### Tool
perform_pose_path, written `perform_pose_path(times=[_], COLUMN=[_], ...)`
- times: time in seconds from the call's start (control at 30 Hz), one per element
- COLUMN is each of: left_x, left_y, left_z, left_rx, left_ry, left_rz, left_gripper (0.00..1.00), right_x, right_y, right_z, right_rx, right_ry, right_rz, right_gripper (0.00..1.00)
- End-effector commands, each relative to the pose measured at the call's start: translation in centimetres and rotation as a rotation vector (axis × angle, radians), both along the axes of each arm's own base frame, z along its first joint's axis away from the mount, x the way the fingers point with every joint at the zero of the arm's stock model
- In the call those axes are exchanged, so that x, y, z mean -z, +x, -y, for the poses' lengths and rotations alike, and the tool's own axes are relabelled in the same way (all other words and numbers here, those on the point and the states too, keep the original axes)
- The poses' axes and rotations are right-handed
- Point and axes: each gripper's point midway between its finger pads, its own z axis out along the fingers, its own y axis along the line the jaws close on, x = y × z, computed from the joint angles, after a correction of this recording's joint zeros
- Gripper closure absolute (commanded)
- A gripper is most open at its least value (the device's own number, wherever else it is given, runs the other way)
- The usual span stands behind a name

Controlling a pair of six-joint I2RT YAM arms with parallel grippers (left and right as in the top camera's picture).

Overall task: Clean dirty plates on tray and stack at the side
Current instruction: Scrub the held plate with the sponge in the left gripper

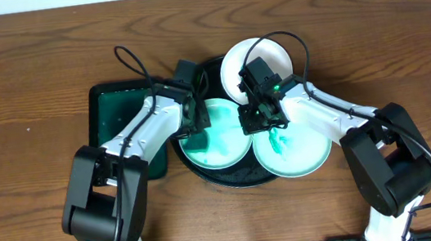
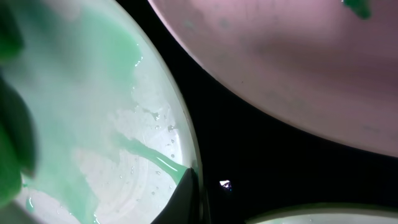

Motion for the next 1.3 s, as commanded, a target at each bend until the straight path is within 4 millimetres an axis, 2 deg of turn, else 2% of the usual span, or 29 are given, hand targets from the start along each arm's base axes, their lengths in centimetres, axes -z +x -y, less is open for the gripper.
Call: perform_pose_path(times=[0.0,0.07,0.17,0.3,0.4,0.5,0.73,0.87,0.97,1.17,1.27], left_x=[0.9,0.2,-0.1,-0.3,-0.5,-0.4,0.3,0.3,0.4,0.8,0.9], left_y=[-3.9,-4.6,-5.0,-4.3,-3.1,-1.3,2.7,4.0,3.6,1.0,0.0], left_z=[5.0,7.6,9.5,10.6,10.4,9.0,3.5,0.6,-0.8,-4.0,-4.5], left_rx=[0.194,0.243,0.255,0.218,0.148,0.038,-0.217,-0.261,-0.268,-0.275,-0.254], left_ry=[-0.201,-0.295,-0.333,-0.356,-0.373,-0.342,-0.15,-0.007,0.067,0.242,0.276], left_rz=[-0.134,-0.143,-0.135,-0.104,-0.081,-0.047,0.092,0.18,0.179,0.108,0.068], left_gripper=[0.93,0.93,0.93,0.93,0.93,0.93,0.93,0.93,0.93,0.93,0.93], right_x=[0.6,0.7,0.7,0.8,0.8,0.8,0.8,0.8,0.8,0.8,0.8], right_y=[-0.6,-0.7,-1.0,-1.3,-1.3,-1.3,-1.3,-1.3,-1.3,-1.3,-1.3], right_z=[1.1,1.1,1.3,1.4,1.5,1.5,1.4,1.5,1.5,1.5,1.5], right_rx=[-0.008,-0.008,-0.009,-0.009,-0.009,-0.009,-0.009,-0.009,-0.009,-0.009,-0.009], right_ry=[-0.047,-0.048,-0.054,-0.061,-0.063,-0.062,-0.061,-0.062,-0.063,-0.063,-0.063], right_rz=[-0.012,-0.016,-0.026,-0.039,-0.041,-0.04,-0.038,-0.04,-0.042,-0.041,-0.042], right_gripper=[0.99,0.99,0.99,0.99,0.99,0.99,0.99,0.99,0.99,0.99,0.99])
